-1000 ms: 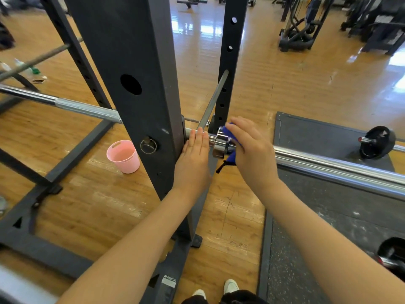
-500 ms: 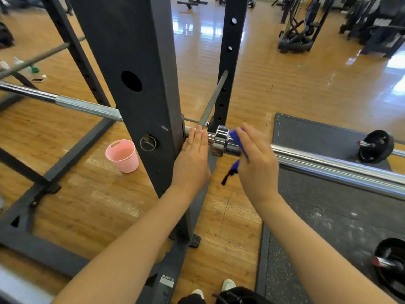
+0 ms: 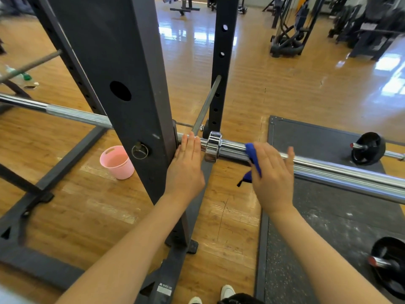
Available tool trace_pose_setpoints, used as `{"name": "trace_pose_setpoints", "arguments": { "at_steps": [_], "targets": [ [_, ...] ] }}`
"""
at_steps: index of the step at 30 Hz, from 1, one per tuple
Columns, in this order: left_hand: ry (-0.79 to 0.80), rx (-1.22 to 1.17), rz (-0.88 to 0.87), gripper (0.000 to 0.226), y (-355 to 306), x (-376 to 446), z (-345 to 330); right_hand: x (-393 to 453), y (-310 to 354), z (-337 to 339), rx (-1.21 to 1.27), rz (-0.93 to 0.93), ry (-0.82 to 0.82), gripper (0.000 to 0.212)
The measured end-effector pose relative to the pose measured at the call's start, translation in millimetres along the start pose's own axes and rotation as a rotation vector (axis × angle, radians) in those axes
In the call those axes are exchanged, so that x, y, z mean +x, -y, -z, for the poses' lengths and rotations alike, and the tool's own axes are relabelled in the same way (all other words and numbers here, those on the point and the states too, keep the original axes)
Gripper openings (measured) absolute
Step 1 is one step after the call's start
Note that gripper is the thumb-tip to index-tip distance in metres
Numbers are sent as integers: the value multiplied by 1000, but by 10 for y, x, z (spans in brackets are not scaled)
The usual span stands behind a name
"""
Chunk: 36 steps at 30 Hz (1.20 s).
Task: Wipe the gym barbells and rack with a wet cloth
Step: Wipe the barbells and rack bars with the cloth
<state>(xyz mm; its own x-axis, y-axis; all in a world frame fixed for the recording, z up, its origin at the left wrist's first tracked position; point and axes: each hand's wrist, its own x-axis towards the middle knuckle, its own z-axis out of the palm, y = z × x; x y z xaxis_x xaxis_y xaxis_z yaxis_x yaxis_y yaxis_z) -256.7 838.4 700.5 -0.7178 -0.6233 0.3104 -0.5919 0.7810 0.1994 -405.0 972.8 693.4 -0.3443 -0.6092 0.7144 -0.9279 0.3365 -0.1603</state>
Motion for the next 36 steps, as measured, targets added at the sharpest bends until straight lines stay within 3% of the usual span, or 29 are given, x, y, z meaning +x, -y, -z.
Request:
{"name": "trace_pose_setpoints", "arguments": {
  "at_steps": [3,6,11,15,17,23,36],
  "targets": [
    [-5,40,6,78,-8,7,-16,-22,5,50,4,-102,-56,39],
    [-9,59,14,77,-16,-1,-26,96,366,-109,17,-112,-9,41],
    [-9,31,1,76,-21,-5,17,180,525,-208,66,54,116,43],
    [-26,13,14,77,-12,-4,15,204,354,16,201,186,87,34],
    [-10,10,10,76,-11,4,19,385,413,17,233,341,99,32],
    [-1,-6,1,75,13,-7,34,618,120,-136,123,822,362,41],
    [-24,-28,-2,74,18,-2,-14,738,27,-42,86,1058,522,42]
  ]
}}
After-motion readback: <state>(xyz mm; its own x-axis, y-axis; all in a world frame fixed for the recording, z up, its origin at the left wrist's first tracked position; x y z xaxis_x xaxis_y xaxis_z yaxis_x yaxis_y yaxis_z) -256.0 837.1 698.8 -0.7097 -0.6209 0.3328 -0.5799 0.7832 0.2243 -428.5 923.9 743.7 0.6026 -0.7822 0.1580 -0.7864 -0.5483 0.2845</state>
